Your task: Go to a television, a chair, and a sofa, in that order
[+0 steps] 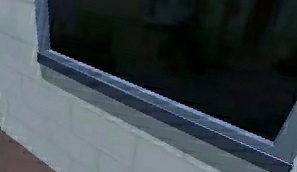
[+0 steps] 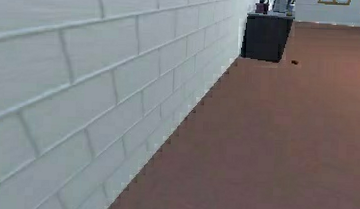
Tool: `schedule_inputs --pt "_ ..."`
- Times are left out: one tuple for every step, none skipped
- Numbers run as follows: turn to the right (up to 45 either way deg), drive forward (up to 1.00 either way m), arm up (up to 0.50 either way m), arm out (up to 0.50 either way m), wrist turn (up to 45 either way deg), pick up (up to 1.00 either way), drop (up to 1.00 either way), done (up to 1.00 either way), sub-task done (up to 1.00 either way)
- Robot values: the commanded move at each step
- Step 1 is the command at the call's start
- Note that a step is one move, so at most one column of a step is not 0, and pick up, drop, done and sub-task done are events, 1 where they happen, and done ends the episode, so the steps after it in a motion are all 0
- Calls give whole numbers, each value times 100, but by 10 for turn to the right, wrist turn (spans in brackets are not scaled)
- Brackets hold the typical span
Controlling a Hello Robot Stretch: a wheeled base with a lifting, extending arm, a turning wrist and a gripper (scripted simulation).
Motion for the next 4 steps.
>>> schedule_inputs --pt "0 0 0 0 0 0 0 0 100" --pt "-450 0 0 0 0 0 0 0 0" --pt "-450 0 0 0 0 0 0 0 0" --pt "-240 0 0 0 0 0 0 0 0"
